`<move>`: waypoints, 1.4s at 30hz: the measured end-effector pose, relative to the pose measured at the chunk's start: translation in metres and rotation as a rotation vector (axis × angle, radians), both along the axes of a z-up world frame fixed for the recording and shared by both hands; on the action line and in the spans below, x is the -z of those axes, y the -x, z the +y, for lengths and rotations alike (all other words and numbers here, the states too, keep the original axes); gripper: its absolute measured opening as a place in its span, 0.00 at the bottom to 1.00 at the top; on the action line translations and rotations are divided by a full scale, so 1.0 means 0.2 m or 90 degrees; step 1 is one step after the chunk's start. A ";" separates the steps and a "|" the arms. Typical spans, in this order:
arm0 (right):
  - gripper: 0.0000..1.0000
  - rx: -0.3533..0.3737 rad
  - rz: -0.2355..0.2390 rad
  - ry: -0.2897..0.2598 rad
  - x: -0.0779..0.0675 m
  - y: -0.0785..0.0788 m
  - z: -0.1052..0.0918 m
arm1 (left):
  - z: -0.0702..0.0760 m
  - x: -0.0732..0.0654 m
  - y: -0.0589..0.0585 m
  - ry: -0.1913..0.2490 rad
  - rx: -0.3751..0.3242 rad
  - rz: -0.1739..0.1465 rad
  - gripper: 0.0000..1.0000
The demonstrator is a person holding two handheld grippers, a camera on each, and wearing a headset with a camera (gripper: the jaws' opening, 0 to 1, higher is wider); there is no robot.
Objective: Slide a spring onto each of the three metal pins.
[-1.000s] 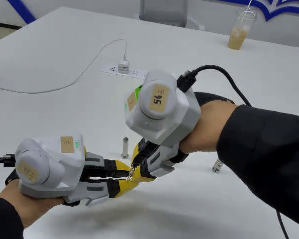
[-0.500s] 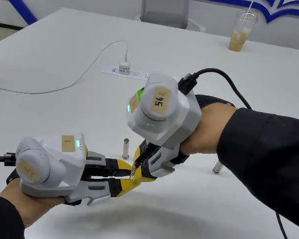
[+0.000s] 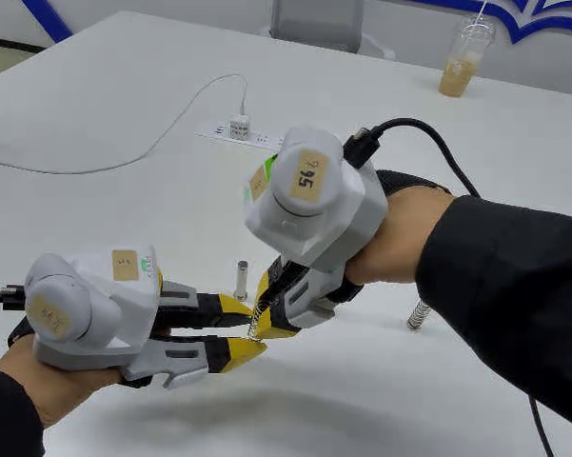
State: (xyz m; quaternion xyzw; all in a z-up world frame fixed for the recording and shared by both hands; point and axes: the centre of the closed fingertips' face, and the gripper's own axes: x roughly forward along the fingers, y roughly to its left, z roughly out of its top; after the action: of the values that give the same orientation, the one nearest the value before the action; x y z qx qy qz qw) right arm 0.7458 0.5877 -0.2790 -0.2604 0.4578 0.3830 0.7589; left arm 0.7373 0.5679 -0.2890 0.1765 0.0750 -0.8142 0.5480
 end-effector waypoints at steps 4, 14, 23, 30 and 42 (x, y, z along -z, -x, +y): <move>0.12 0.004 -0.001 0.003 -0.01 0.00 -0.01 | 0.02 0.01 -0.02 -0.005 -0.012 0.006 0.22; 0.12 0.014 -0.008 0.004 -0.03 -0.02 -0.05 | 0.05 0.01 -0.07 -0.009 -0.044 0.030 0.33; 0.12 0.016 -0.011 0.007 -0.05 -0.04 -0.06 | 0.07 0.00 -0.10 -0.011 -0.073 0.047 0.44; 0.12 0.020 -0.015 0.011 -0.07 -0.06 -0.09 | 0.08 0.00 -0.12 -0.012 -0.087 0.051 0.51; 0.12 0.024 -0.018 0.018 -0.09 -0.11 -0.13 | 0.09 0.01 -0.14 -0.011 -0.102 0.058 0.57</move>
State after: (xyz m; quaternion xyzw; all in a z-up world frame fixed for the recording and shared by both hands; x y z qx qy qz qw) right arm 0.7670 0.5627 -0.2603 -0.2680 0.4573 0.3585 0.7685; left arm 0.7657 0.5854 -0.2901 0.1369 0.1207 -0.7743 0.6060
